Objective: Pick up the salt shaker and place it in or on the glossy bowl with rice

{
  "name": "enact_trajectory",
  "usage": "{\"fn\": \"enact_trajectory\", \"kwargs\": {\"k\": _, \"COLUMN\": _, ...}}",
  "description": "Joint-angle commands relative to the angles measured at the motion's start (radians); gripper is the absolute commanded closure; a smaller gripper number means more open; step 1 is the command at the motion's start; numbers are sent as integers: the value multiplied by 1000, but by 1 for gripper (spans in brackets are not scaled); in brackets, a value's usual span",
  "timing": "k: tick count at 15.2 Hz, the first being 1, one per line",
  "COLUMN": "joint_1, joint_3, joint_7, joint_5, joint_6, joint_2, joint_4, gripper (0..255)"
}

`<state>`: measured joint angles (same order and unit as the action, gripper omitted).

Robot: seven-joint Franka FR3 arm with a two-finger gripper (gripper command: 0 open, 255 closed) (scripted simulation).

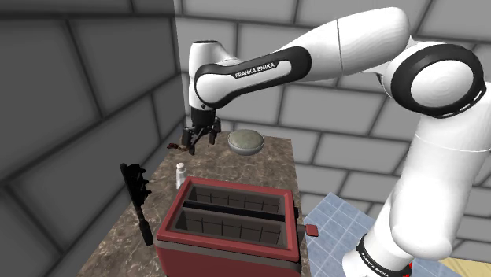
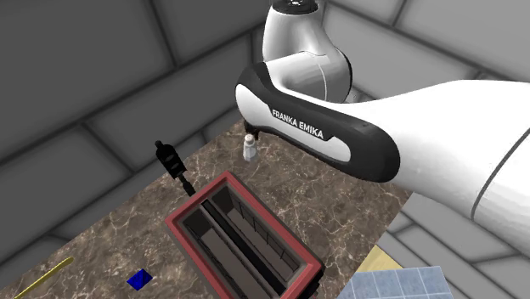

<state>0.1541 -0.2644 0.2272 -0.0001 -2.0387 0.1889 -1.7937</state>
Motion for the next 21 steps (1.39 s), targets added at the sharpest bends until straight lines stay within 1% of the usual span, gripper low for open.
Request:
{"fn": "enact_trajectory", "kwargs": {"k": 1, "joint_1": 16, "joint_3": -5, "joint_7": 14, "joint_5": -18, "joint_6": 8, "joint_2": 83, "joint_4": 78, "gripper": 0}}
{"fn": "enact_trajectory", "kwargs": {"k": 6, "joint_1": 72, "joint_3": -11, "joint_7": 47, "joint_5": -58, "joint_6": 38, "joint_2": 282, "joint_4": 280, "gripper": 0}}
{"fn": "enact_trajectory", "kwargs": {"k": 14, "joint_1": 78, "joint_3": -6, "joint_7": 53, "joint_5": -68, "joint_6": -45, "joint_2": 319, "joint_4": 232, "gripper": 0}}
{"fn": "enact_trajectory", "kwargs": {"k": 21, "joint_1": 78, "joint_3": -6, "joint_7": 53, "joint_5": -68, "joint_6": -45, "joint_2": 319, "joint_4": 232, "gripper": 0}}
